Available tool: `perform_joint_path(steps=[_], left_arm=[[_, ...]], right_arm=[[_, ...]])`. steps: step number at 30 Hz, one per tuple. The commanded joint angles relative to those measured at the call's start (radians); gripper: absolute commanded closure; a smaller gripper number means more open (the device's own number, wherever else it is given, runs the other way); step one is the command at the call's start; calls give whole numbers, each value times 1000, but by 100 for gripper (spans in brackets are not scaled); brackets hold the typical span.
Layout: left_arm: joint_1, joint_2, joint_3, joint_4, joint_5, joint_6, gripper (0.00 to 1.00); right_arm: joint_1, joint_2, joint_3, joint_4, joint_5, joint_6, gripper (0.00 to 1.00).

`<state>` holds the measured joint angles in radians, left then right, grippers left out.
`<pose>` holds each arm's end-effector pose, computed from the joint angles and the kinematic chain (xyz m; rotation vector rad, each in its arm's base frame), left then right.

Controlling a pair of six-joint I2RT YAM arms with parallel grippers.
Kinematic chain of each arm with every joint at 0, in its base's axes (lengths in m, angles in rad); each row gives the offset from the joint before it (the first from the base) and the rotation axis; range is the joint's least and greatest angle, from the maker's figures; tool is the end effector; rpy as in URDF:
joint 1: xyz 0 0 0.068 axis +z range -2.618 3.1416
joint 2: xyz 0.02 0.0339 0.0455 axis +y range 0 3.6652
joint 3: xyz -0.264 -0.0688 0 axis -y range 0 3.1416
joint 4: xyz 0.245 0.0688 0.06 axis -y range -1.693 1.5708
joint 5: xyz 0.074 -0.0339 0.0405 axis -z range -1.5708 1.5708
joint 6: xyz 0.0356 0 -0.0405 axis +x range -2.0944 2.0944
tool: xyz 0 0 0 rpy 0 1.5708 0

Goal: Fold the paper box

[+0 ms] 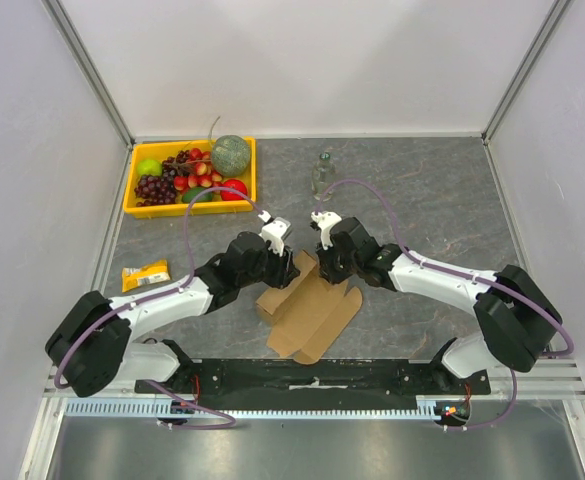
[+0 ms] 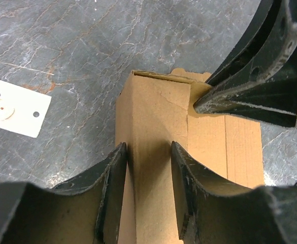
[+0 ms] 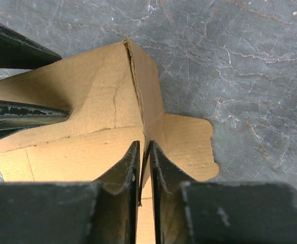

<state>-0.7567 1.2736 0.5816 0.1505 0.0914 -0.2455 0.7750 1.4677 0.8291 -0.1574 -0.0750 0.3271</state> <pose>0.1893 -0.1832 0.1994 0.6078 2.1021 -0.6819 0.2138 0.2132 0.2000 -0.5811 2.3823 0.6022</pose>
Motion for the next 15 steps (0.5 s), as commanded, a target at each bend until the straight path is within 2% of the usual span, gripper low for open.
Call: perform_joint_path(steps=[1,3,6,10,15], left_arm=[[-1,35,-12,24,50,34,55],[0,36,-11,24,48,35,55],[0,36,-12,23,47,40,55],[-1,40,-11,20,41,43,55],[0,46,-9,18,41,43,55]], right_arm=[[6,-13,-19,19,-17,7,76],[6,-21,-19,13,-5,-2,67],[6,-41,-15,-2,24,-13,62],[6,-72,4,-13,41,-29,48],[6,-122,31,-30,69,-33,44]])
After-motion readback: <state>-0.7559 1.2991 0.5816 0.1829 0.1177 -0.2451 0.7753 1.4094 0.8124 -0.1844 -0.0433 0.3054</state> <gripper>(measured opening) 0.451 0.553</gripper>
